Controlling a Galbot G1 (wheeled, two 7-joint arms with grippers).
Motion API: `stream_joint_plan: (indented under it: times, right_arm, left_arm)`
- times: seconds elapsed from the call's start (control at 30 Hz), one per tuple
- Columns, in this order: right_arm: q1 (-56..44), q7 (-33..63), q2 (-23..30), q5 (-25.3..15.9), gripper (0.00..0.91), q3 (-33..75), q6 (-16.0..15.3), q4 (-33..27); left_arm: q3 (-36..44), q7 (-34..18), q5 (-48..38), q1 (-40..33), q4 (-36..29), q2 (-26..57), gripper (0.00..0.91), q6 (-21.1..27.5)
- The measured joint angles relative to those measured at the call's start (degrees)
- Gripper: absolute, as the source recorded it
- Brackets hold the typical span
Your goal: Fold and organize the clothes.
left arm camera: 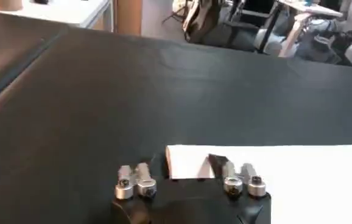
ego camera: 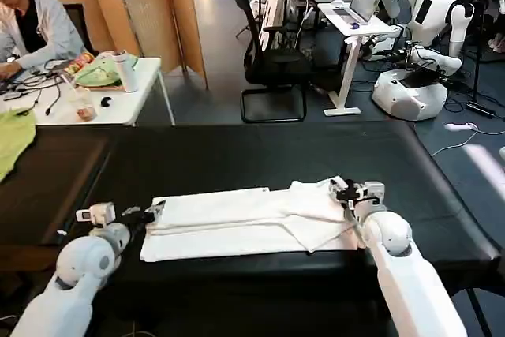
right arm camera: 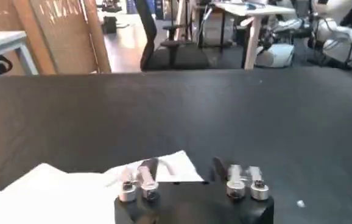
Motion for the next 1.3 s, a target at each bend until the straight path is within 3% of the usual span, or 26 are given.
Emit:
stream_joint_plan:
  times: [0.1,0.3,0.33,0.37,0.63,0.9,1.3]
  right_arm:
    - [-1.2,1.75,1.3,-2.66,0.0,0.62,1.21,1.19]
    - [-1.98,0.85,2.98,-3.28,0.0,1.39,1.85,1.76]
    - [-2.12,0.13,2.97,-2.86,0.078,1.43,1.69,1.97]
    - [-2.41,-0.9,2.84,-2.46,0.878,1.45,1.49,2.32]
    - [-5.7,-4.74,-0.06,-0.06,0.878,2.96,1.22,7.0]
    - [-12.18,-5.14,-2.45,3.94,0.878,5.7,0.89,16.52]
    - [-16.86,-5.4,-1.78,3.22,0.878,6.03,1.66,22.67]
  left_arm:
    - [0.7,2.08,3.01,-0.6,0.65,-0.02,0.0,-1.45]
    - [3.42,4.23,10.69,-3.04,2.93,0.0,0.0,-4.33]
    - [3.87,4.21,11.23,-3.62,3.32,0.04,0.146,-4.34]
    - [4.12,4.23,11.58,-4.18,3.57,0.12,0.878,-4.37]
    - [4.57,5.03,14.54,-4.9,4.58,0.94,0.878,-7.57]
    - [2.66,4.89,14.66,-3.46,2.87,2.05,0.878,-8.39]
    - [-3.95,4.71,14.09,7.18,-5.22,-3.25,0.878,-9.11]
